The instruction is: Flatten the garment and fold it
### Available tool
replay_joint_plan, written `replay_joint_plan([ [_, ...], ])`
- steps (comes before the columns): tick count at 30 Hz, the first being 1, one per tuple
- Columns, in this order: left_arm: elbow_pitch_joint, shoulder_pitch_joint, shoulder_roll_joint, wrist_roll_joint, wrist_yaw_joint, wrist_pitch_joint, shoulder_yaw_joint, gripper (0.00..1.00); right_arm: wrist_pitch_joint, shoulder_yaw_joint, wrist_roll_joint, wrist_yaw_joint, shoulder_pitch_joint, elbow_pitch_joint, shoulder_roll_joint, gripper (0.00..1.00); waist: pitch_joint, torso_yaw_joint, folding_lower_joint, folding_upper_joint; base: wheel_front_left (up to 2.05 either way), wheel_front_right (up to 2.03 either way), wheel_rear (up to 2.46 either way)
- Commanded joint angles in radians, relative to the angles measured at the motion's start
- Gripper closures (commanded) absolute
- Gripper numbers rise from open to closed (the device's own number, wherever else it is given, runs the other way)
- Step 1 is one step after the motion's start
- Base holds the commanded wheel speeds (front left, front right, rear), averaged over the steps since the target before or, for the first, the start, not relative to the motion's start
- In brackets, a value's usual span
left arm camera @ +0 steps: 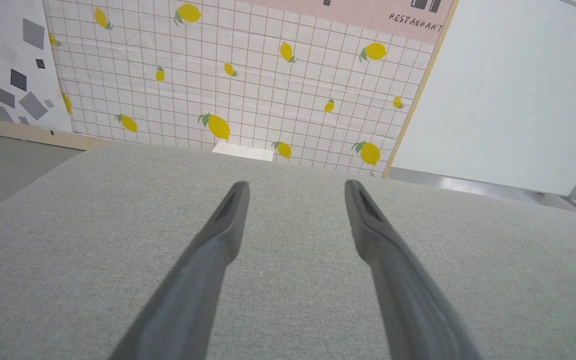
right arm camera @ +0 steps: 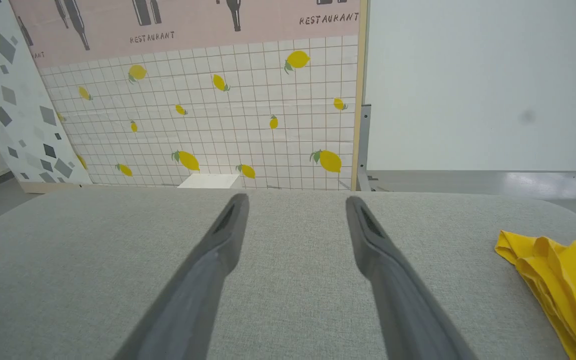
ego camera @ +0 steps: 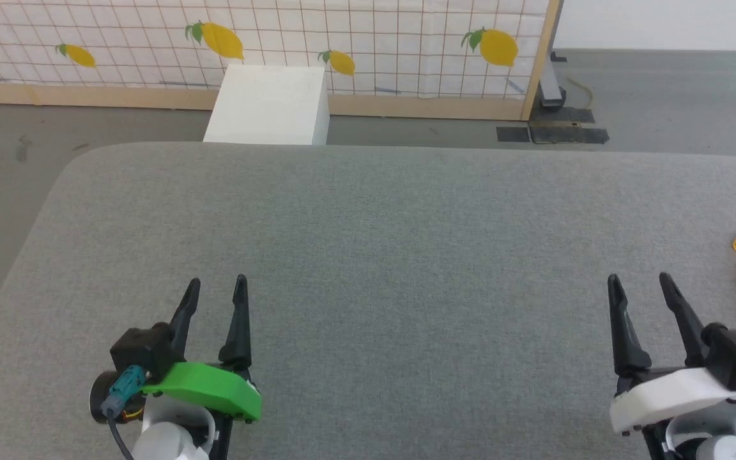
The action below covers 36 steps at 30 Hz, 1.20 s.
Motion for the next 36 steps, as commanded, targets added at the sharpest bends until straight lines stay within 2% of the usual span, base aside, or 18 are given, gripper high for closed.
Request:
replay_joint_plan([
  [1, -0.003, 0.018, -0.005, 0.01, -0.005, -0.005, 0.004, 0.0, -0.007, 0.003, -0.008, -0.002, 0.017, 0.0, 0.002, 0.0, -0.006, 0.006, 0.0001, 0.0, 0.0, 0.0, 0.0],
  [14, 0.0, 0.056, -0.015, 0.008, -0.004, -0.005, 0.018, 0.0, -0.009, 0.022, 0.014, -0.002, 0.063, 0.016, 0.003, 0.0, -0.027, 0.013, 0.0001, 0.0, 0.0, 0.0, 0.0],
  [15, 0.001, 0.042, -0.01, 0.0, 0.0, 0.0, 0.015, 1.0, 0.0, 0.022, 0.01, 0.0, 0.054, 0.016, 0.001, 1.0, -0.027, 0.013, 0.0001, 0.0, 0.0, 0.0, 0.0],
  [36, -0.01, 0.044, -0.01, 0.01, 0.005, 0.012, 0.013, 1.0, 0.007, 0.024, 0.003, 0.0, 0.05, 0.013, 0.001, 1.0, -0.027, 0.011, 0.0001, 0.0, 0.0, 0.0, 0.0],
])
